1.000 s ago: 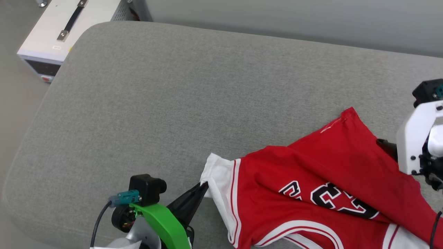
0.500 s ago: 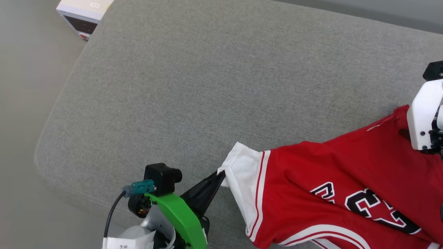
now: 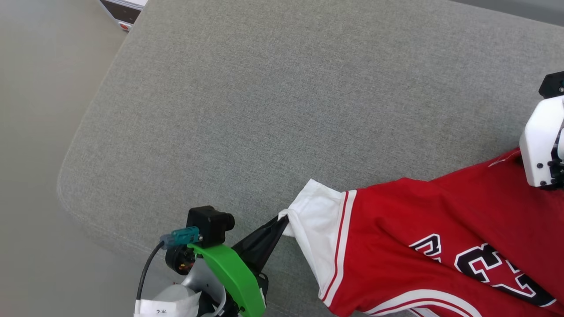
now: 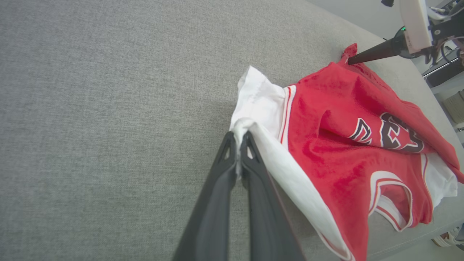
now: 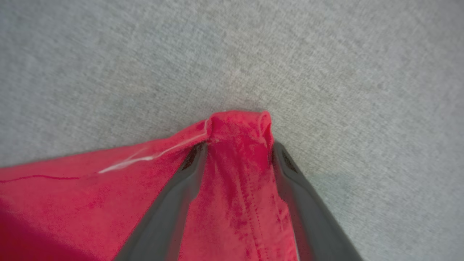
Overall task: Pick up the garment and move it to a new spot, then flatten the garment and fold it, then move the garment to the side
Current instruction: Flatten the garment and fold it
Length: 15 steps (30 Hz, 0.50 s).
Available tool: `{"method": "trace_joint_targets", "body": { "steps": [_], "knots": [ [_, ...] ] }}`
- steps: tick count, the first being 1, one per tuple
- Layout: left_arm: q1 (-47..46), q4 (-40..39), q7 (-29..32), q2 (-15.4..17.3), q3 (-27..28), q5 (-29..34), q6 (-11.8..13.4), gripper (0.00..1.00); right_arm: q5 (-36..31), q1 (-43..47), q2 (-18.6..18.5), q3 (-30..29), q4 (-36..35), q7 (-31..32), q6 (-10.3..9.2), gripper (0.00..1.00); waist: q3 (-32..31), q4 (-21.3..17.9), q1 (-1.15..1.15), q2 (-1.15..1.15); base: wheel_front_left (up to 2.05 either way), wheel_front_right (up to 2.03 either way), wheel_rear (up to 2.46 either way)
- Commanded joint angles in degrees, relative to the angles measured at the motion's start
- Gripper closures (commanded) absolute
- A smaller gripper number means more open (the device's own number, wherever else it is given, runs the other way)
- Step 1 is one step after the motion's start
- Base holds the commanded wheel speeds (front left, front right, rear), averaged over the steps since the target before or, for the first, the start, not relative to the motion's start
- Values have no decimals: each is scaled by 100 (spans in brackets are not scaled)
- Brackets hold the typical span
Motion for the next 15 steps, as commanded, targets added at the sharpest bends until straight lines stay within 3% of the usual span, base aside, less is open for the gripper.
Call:
{"method": "trace_joint_targets", "body": {
  "steps": [1, 15],
  "knots": [
    [-121, 27, -29, -43, -10, 30, -27, 100, 53, 254, 116, 123, 236, -10, -4, 100, -38, 0, 0, 0, 0, 0, 0],
    [-6, -26, 21, 237, 171, -27, 175, 100, 280, 69, 307, -126, 482, -1482, -4, 100, -802, -468, 0, 0, 0, 0, 0]
  ]
}}
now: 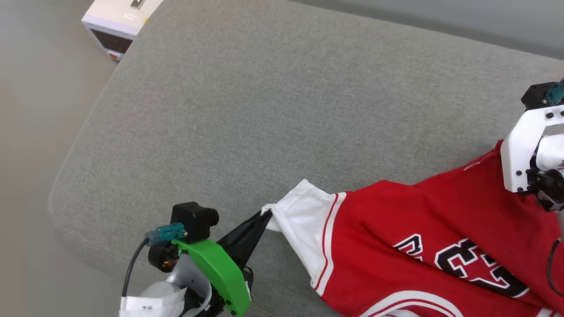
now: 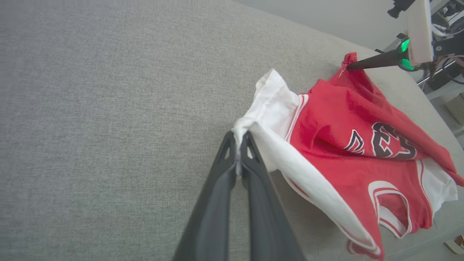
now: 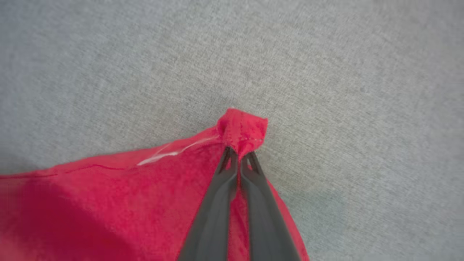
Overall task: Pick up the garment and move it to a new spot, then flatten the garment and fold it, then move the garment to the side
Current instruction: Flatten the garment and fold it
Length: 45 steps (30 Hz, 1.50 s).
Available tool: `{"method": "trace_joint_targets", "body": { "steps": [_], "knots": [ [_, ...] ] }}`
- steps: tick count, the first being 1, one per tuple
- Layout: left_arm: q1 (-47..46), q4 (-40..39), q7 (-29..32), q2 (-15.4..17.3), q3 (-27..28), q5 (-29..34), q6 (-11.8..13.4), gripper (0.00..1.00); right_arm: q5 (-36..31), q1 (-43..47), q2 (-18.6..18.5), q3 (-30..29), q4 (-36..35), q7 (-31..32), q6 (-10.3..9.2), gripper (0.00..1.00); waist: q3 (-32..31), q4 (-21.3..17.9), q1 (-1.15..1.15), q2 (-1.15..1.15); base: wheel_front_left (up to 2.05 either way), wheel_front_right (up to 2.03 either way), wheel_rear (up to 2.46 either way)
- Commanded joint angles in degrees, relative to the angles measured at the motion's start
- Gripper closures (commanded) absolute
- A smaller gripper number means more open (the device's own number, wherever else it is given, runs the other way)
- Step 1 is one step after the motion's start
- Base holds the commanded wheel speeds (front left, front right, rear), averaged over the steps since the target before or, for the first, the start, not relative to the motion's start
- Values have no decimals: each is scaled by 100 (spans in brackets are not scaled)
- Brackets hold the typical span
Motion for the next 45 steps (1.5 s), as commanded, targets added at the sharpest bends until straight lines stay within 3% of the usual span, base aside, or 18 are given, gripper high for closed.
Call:
{"method": "trace_joint_targets", "body": {
  "steps": [1, 14, 31, 39, 45],
  "knots": [
    [22, -47, 21, 76, 72, -39, 61, 100, 64, 59, -8, -38, 5, -170, -4, 100, -334, -293, 0, 0, 0, 0, 0],
    [227, -690, 134, 719, 567, -146, 423, 100, 553, 356, -128, -337, -645, -1031, -4, 100, -1099, -1119, 0, 0, 0, 0, 0],
    [-181, -1845, -265, 1492, 1927, -42, 1005, 100, 784, 1111, -244, -893, -2886, -1533, -4, 100, -1625, -2085, 0, 0, 0, 0, 0],
    [-673, -2370, -287, 1901, 2513, 55, 1094, 100, 758, 1088, -273, -1126, -3692, -1442, -4, 100, -1669, -2286, 0, 0, 0, 0, 0],
    [-1276, -2576, -69, 2133, 2758, -12, 1044, 100, 800, 846, -307, -1223, -3855, -1487, -4, 100, -1510, -2328, 0, 0, 0, 0, 0]
  ]
}}
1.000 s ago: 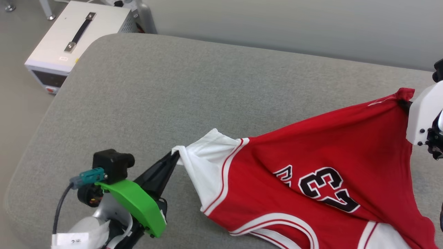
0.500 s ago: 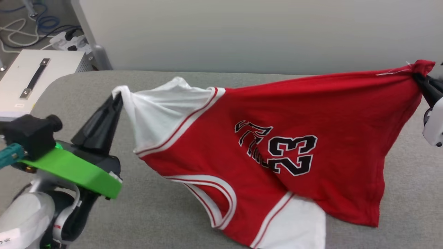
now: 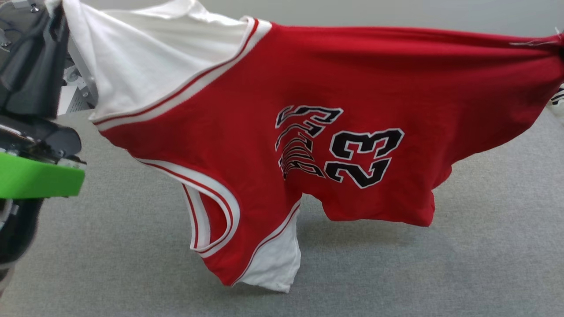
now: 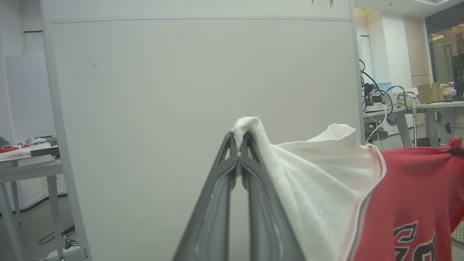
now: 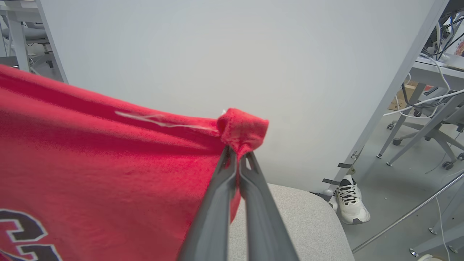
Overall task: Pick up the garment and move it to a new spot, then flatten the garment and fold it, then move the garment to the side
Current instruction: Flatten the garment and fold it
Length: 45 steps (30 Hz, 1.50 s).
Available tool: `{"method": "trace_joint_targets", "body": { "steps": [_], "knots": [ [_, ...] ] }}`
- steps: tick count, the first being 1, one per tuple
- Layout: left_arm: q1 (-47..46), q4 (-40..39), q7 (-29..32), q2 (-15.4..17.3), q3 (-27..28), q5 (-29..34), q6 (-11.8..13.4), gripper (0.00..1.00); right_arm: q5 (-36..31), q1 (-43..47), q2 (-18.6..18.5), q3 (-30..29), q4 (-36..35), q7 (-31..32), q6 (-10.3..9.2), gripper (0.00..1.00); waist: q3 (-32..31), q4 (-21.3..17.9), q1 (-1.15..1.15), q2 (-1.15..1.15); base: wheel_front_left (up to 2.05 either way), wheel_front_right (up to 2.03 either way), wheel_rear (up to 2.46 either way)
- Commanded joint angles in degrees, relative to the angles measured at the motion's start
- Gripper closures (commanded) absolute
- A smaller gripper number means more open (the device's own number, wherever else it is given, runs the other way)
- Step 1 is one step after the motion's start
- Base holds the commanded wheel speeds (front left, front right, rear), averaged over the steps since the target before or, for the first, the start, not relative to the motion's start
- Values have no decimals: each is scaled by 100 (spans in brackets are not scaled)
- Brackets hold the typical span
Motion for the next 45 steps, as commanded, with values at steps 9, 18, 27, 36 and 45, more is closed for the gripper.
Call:
{"method": "trace_joint_targets", "body": {
  "steps": [9, 18, 27, 36, 45],
  "knots": [
    [-1217, 348, 399, 502, 205, -6, -281, 100, 65, -814, -24, -47, 292, -256, -11, 100, 725, -77, 0, 0, 0, 0, 0],
    [-2890, 1309, 839, 762, 2, -30, -984, 100, -305, -2179, -24, 350, 1073, -836, -11, 100, 1779, -59, 0, 0, 0, 0, 0],
    [-5524, 2892, 605, 373, -411, 311, -1570, 100, -805, -4187, -125, 758, 2198, -1316, -11, 100, 3145, 8, 0, 0, 0, 0, 0],
    [-7793, 4833, 3, -43, -1371, 917, -1674, 100, -1560, -6179, 269, 962, 3946, -2178, -11, 100, 3985, -52, 0, 0, 0, 0, 0],
    [-8986, 6584, -1323, -459, -1839, 1297, -1676, 100, -2385, -7162, 803, 683, 5381, -3242, -11, 100, 4249, -59, 0, 0, 0, 0, 0]
  ]
}}
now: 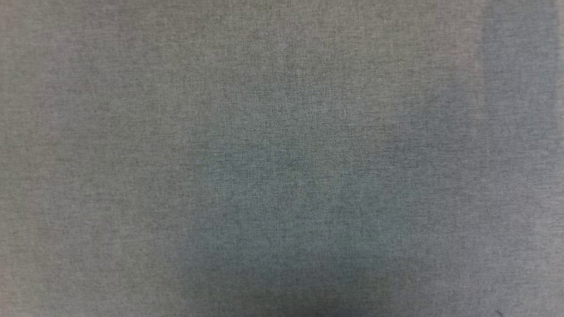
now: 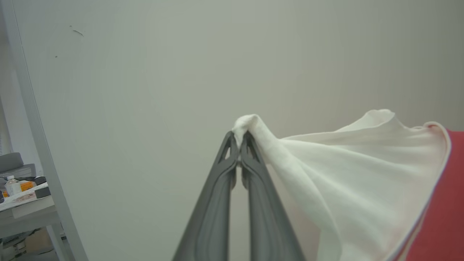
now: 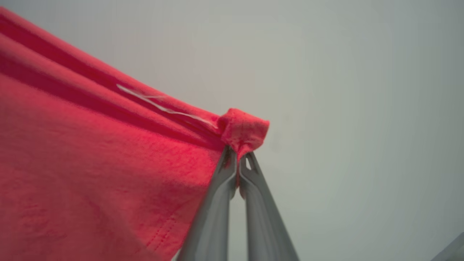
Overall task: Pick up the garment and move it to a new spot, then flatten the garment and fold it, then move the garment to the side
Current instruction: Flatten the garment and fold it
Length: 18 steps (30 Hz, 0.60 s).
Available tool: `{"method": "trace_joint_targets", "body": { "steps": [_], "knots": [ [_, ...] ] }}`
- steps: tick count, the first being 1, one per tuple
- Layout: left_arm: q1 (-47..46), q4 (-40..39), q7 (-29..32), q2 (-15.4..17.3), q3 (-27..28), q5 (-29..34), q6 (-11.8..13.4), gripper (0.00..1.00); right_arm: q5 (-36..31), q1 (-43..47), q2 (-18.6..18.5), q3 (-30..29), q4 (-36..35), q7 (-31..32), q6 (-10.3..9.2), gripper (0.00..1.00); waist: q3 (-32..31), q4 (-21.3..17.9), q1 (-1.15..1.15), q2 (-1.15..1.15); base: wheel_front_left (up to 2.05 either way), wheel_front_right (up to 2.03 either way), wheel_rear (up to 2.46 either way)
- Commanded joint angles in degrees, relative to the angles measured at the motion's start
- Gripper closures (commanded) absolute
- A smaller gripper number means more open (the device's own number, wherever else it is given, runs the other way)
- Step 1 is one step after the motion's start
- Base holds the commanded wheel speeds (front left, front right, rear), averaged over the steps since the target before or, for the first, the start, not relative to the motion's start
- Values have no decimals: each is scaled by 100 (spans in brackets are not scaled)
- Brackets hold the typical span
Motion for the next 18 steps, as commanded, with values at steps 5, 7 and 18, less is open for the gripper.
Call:
{"method": "trace_joint_targets", "body": {
  "steps": [5, 7, 18],
  "knots": [
    [3, 485, -353, -93, -218, -238, 62, 100, -333, -31, -9, -211, 653, -461, -61, 100, 151, 89, -2, 0, 0, 0, 0],
    [197, 491, -404, -160, -323, -393, 62, 100, -404, 29, 5, -184, 833, -621, -61, 100, 152, 143, -2, 0, 0, 0, 0],
    [2621, -505, -440, -587, -236, -851, 62, 100, -357, 1180, 124, 184, 1639, -1531, -61, 100, -378, 347, -2, 0, 0, 0, 0]
  ]
}}
